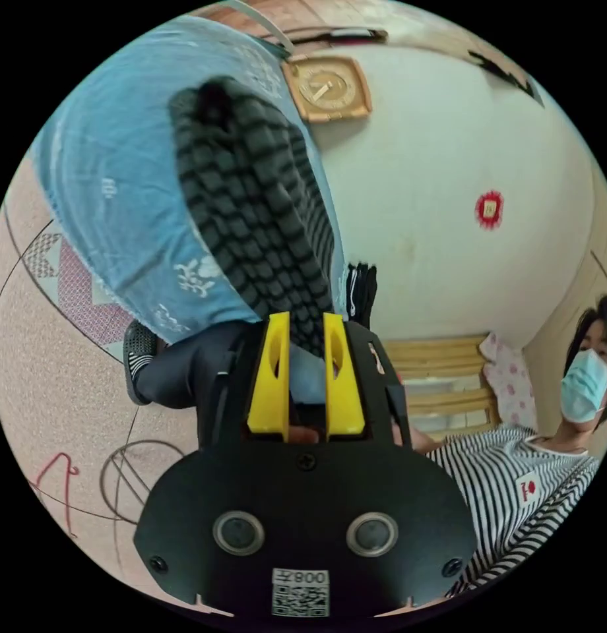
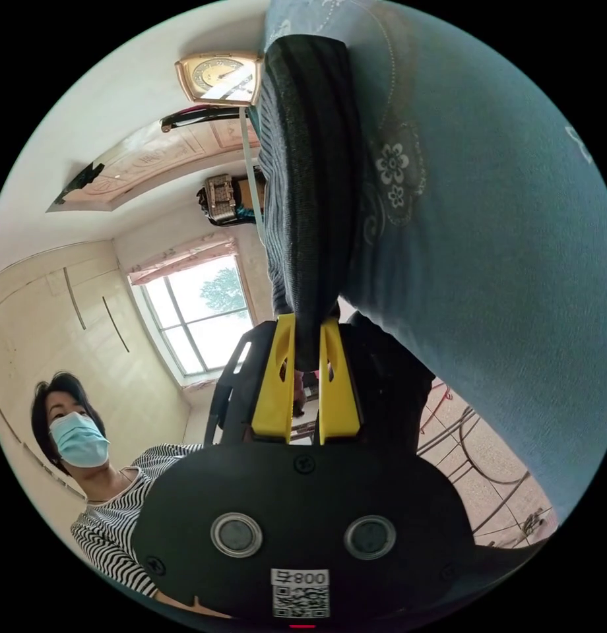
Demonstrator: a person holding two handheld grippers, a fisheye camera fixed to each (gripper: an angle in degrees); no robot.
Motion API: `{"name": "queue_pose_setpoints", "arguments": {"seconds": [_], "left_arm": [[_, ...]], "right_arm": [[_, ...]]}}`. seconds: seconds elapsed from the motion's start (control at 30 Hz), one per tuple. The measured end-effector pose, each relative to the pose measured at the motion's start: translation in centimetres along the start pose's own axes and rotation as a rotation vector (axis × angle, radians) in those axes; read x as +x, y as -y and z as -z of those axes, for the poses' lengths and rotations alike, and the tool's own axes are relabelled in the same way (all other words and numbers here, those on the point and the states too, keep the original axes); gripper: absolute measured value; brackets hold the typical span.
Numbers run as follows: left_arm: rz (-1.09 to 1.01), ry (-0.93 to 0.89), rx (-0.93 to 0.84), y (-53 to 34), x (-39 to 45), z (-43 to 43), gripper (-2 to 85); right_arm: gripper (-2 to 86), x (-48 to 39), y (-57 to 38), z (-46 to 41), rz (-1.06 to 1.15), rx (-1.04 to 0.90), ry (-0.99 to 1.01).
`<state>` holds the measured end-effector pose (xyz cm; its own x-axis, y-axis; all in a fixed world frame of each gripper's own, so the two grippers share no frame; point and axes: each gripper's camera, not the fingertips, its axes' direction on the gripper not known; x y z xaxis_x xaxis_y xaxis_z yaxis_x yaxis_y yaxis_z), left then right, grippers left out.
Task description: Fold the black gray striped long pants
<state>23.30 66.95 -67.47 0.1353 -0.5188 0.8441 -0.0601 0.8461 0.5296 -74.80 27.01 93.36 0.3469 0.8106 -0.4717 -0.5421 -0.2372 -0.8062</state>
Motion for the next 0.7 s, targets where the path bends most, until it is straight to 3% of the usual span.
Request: {"name": "queue_pose_setpoints", "arguments": {"seconds": [0.23,0.7], "left_arm": [[0.104,-0.119,0.275,3.5,-2.7,4.7,15.7],[0.209,-0.172,0.297,10.0,-1.8,4.9,17.7]], "right_arm": [[6.2,2.1,0.2,0.9,0.014,0.005,0.059],[5.7,7.0,0.2,2.0,0.060,0.006,0.100]]}}
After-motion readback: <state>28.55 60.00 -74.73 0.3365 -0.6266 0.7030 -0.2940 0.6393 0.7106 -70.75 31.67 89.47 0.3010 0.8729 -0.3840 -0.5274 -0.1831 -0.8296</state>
